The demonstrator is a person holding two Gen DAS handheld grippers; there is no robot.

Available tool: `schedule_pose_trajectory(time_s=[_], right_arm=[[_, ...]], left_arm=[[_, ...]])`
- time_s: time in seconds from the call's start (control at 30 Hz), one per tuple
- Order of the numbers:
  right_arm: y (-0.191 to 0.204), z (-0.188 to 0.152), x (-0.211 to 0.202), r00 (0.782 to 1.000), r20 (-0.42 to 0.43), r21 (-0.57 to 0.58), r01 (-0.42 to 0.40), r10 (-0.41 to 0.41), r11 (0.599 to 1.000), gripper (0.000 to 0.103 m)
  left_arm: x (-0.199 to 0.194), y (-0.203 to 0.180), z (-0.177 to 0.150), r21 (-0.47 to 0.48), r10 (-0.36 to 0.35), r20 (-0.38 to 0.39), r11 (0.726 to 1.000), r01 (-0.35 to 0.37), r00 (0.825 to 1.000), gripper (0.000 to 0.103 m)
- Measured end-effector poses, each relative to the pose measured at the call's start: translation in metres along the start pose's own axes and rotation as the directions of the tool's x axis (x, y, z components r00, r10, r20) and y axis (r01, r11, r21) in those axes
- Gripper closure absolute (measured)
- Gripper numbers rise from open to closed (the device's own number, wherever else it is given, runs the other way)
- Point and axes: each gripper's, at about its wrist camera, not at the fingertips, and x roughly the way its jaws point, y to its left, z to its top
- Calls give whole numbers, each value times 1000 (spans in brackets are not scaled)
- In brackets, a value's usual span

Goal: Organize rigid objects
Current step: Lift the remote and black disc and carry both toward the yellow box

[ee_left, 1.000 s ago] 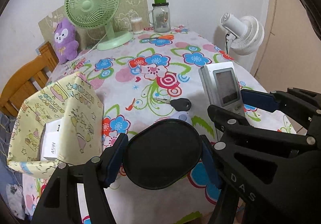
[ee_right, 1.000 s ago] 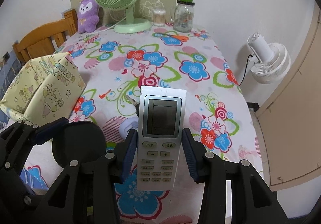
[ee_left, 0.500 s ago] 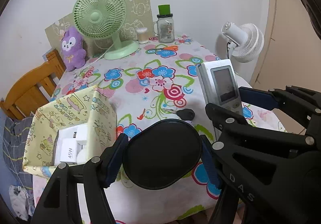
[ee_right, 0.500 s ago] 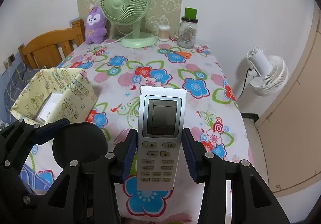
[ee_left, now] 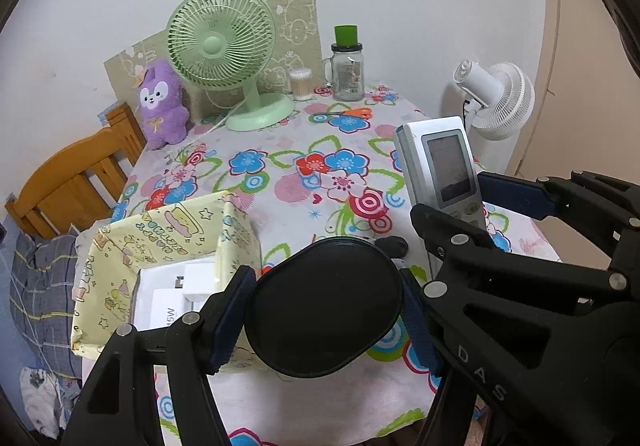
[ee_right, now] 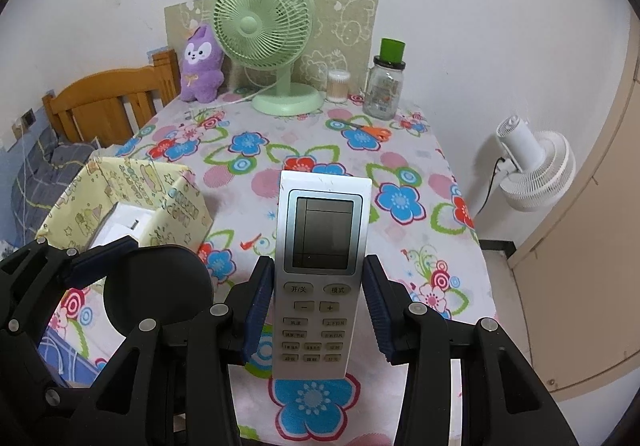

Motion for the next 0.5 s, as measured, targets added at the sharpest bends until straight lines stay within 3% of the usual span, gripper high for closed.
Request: schedule_pose_trajectory(time_s=[0.5], right_arm=[[36, 27, -2, 999, 7, -34, -48, 49, 998, 56]], left_arm=[[-10, 40, 8, -50, 12, -7, 999, -13, 1000, 30]])
